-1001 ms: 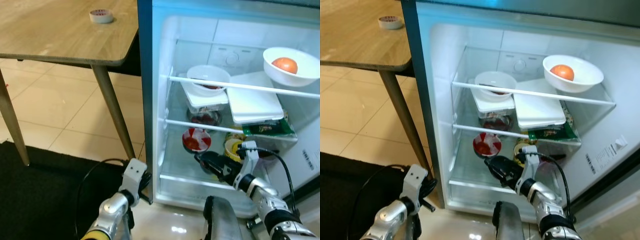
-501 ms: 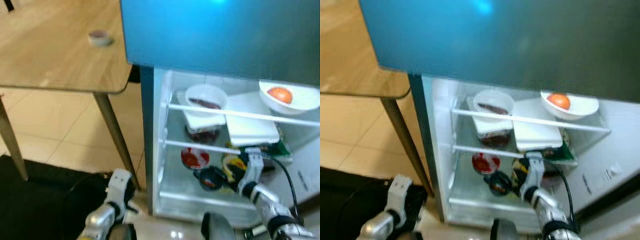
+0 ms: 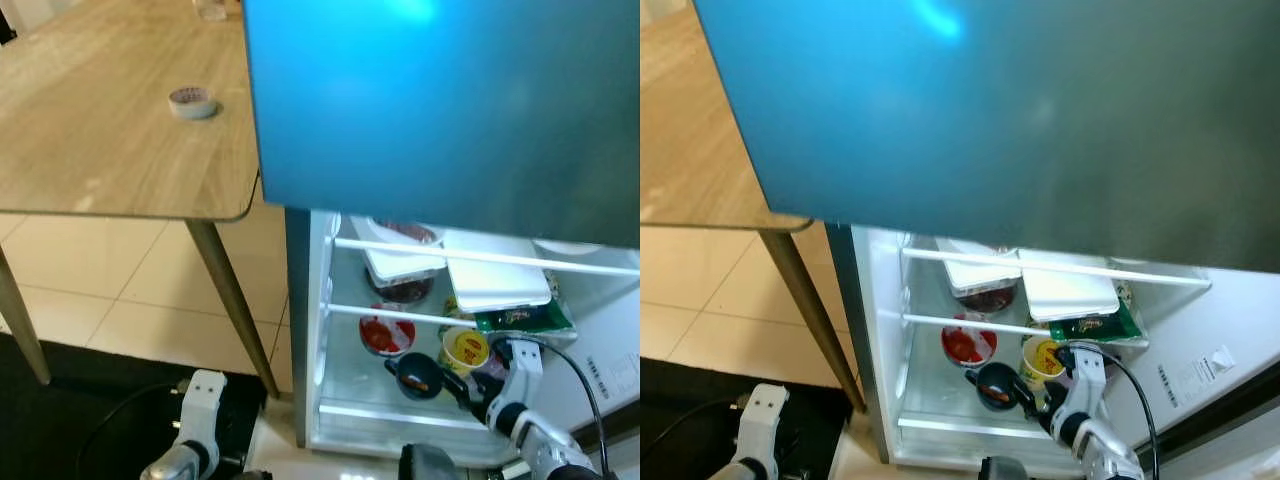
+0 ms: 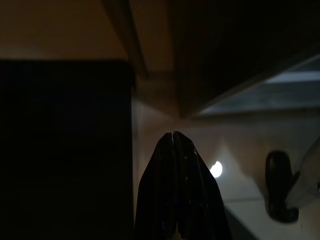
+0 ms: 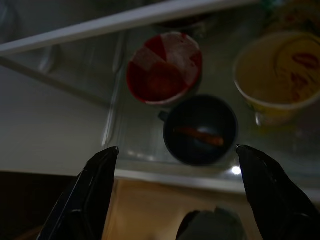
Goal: Restocking fridge
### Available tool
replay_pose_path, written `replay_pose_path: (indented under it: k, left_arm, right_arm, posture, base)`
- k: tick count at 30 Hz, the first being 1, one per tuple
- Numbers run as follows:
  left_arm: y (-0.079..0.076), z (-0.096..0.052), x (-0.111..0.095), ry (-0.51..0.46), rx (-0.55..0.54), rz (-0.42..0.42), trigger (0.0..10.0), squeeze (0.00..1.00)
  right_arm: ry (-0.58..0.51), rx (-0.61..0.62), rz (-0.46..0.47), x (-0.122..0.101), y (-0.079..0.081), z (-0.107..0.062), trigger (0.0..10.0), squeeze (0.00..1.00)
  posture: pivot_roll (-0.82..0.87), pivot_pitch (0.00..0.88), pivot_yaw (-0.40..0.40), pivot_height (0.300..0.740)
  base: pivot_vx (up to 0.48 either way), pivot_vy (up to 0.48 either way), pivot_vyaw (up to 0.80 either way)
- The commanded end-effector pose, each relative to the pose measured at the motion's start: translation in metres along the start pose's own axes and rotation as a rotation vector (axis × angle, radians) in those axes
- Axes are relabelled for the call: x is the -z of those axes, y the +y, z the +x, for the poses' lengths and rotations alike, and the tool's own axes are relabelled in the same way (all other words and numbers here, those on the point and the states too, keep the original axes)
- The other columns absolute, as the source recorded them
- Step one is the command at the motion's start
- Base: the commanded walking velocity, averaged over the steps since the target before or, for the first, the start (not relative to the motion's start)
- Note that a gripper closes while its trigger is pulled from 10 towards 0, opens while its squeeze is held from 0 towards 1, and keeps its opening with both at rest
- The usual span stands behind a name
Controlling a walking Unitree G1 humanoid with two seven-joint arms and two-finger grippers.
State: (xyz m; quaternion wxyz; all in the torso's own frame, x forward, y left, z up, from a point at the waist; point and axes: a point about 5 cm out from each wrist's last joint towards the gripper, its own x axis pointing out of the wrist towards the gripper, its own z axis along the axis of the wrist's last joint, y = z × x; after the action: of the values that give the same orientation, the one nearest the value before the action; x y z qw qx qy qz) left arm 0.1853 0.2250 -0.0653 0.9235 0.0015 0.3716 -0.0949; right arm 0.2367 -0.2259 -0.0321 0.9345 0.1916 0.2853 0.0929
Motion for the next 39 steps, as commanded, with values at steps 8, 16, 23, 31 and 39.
replay_pose_path:
  k: [8,16,23,31,39]
  left_arm:
    - [0.001,-0.01,0.029,0.12,-0.054,-0.066,10.0,0.0]
    - [0.002,-0.018,0.049,0.193,-0.097,-0.113,10.0,0.0]
    - [0.002,-0.023,0.06,0.25,-0.121,-0.119,10.0,0.0]
    - [0.0,-0.024,0.063,0.271,-0.119,-0.111,10.0,0.0]
    - [-0.007,-0.022,0.066,0.288,-0.123,-0.116,10.0,0.0]
  right_arm:
    - [0.039,0.062,0.077,0.019,-0.006,-0.008,10.0,0.0]
    - [0.088,0.09,0.134,0.039,-0.005,-0.013,10.0,0.0]
    - [0.127,0.104,0.155,0.053,-0.002,-0.016,10.0,0.0]
    - [0.187,0.143,0.161,0.068,-0.005,-0.024,10.0,0.0]
    - [0.321,0.241,0.143,0.097,-0.008,-0.039,10.0,0.0]
  posture:
    - [0.04,0.0,-0.054,0.683]
    - [0.03,0.0,-0.049,0.717]
    - [0.03,0.0,-0.045,0.74]
    - [0.03,0.0,-0.043,0.74]
    - [0.03,0.0,-0.044,0.74]
  base:
    - [0.0,0.0,0.0]
    - [0.0,0.0,0.0]
    - [0.0,0.0,0.0]
    - [0.0,0.0,0.0]
    - [0.0,0.0,0.0]
